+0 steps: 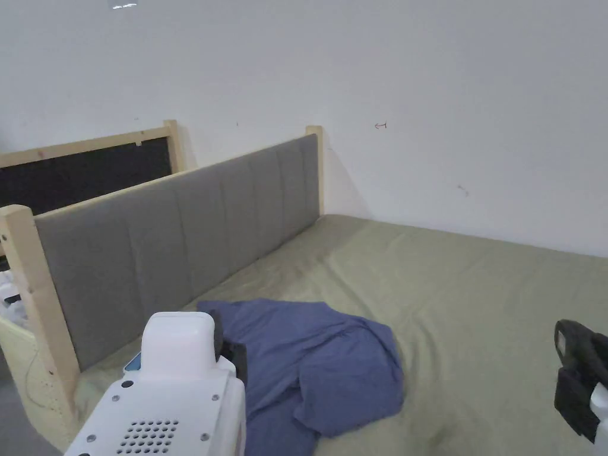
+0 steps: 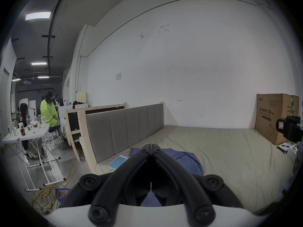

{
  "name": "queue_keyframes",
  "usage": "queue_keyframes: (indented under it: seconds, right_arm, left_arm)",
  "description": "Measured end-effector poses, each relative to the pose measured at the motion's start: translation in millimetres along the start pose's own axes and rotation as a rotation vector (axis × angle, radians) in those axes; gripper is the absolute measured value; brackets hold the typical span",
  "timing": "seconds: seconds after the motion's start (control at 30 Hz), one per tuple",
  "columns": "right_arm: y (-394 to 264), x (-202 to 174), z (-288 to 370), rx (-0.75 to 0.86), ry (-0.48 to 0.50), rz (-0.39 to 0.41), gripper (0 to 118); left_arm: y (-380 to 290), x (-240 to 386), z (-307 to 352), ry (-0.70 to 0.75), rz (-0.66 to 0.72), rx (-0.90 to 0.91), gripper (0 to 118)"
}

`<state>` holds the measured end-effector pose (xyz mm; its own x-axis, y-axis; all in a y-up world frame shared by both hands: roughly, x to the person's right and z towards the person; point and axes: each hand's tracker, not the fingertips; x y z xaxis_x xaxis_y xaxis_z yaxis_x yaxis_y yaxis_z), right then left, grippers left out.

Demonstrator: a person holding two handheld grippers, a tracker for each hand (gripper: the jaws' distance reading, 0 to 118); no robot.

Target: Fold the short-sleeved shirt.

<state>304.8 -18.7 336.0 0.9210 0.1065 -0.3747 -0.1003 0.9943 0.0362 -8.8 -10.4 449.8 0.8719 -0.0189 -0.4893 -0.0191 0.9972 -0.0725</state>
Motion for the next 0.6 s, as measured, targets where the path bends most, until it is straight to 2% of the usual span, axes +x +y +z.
queue_keyframes:
  seconds: [0.2, 0.27, 0.37, 0.43, 0.47, 0.5, 0.53, 0.57, 0.6]
  right_arm:
    - [-5.7, 19.9, -10.4, -0.038, -0.029, -0.014, 0]
    - [-9.7, 27.6, -20.2, -0.069, -0.035, -0.008, 0]
    - [-19.7, 38.2, -37.6, -0.119, -0.049, -0.025, 0]
    - [-28.0, 44.8, -49.6, -0.172, -0.065, -0.062, 0]
    - [-33.7, 48.3, -56.4, -0.204, -0.064, -0.089, 0]
    - [-39.7, 50.8, -64.0, -0.239, -0.048, -0.111, 0]
    - [-47.4, 54.0, -71.6, -0.285, -0.03, -0.128, 0]
    - [-55.6, 56.0, -78.3, -0.332, -0.024, -0.134, 0]
    - [-63.5, 57.4, -84.2, -0.376, -0.023, -0.135, 0]
  left_arm:
    - [24.4, 7.4, -71.5, -0.041, -0.066, -0.035, 0]
    - [31.7, 10.0, -115.8, -0.12, -0.083, -0.114, 0]
    - [22.2, 20.2, -207.9, -0.275, -0.127, -0.38, 0]
    - [-4.3, 35.1, -274.3, -0.358, -0.191, -0.697, 0]
    - [-23.2, 43.3, -303.0, -0.406, -0.183, -0.799, 3]
    - [-41.8, 49.4, -323.6, -0.427, -0.176, -0.872, 17]
    - [-60.6, 55.2, -345.4, -0.43, -0.162, -0.96, 54]
    - [-77.4, 60.1, -364.6, -0.434, -0.155, -1.029, 86]
    - [-95.4, 64.7, -377.6, -0.439, -0.138, -1.066, 109]
